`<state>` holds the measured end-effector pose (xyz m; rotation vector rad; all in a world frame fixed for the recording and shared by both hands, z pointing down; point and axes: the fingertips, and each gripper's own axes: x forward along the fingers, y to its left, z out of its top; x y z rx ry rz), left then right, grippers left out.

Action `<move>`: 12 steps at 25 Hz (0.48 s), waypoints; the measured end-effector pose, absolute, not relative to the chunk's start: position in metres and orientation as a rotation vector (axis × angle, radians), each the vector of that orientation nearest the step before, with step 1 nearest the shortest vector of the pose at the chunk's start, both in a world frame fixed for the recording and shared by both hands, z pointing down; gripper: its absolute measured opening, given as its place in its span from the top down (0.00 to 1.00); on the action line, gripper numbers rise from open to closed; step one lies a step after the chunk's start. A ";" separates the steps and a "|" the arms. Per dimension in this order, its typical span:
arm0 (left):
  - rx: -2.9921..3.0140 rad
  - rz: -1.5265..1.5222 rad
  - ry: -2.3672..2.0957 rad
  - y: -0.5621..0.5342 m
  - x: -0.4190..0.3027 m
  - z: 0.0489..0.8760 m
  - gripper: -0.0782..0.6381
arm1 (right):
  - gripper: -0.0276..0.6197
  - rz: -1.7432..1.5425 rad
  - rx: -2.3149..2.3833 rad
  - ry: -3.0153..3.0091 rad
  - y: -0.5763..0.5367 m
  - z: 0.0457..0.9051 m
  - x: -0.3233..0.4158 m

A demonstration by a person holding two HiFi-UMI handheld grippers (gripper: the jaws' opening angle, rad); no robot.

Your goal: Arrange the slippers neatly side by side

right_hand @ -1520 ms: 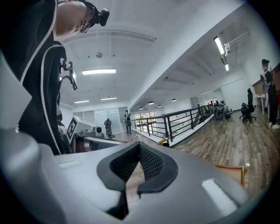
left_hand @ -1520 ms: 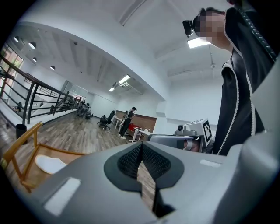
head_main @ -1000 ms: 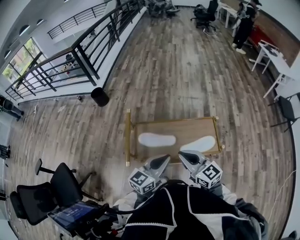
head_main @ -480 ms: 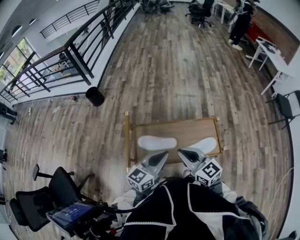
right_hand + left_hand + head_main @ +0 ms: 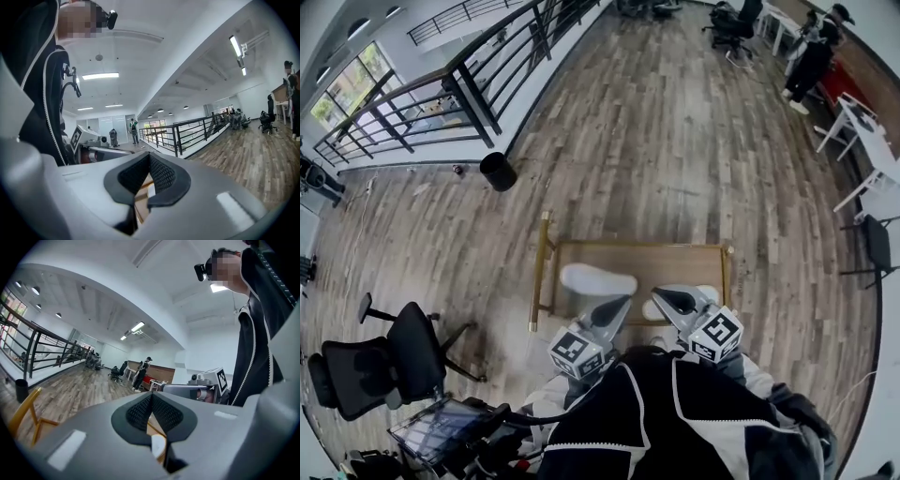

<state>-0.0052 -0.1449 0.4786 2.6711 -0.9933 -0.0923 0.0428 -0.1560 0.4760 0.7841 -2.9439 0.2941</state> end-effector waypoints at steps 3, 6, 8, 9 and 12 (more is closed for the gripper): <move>2.654 -0.080 -1.016 -0.142 0.005 0.486 0.86 | 0.95 0.313 0.748 -2.958 -0.155 0.484 0.050; 2.646 -0.059 -0.994 -0.140 0.010 0.489 0.86 | 0.95 0.327 0.744 -2.956 -0.156 0.485 0.052; 2.643 -0.051 -0.980 -0.145 0.008 0.487 0.86 | 0.95 0.336 0.763 -2.955 -0.158 0.482 0.052; 2.646 -0.050 -0.978 -0.149 0.006 0.485 0.86 | 0.95 0.338 0.776 -2.957 -0.160 0.481 0.050; 2.661 -0.057 -0.982 -0.166 -0.005 0.480 0.86 | 0.95 0.328 0.794 -2.957 -0.170 0.480 0.043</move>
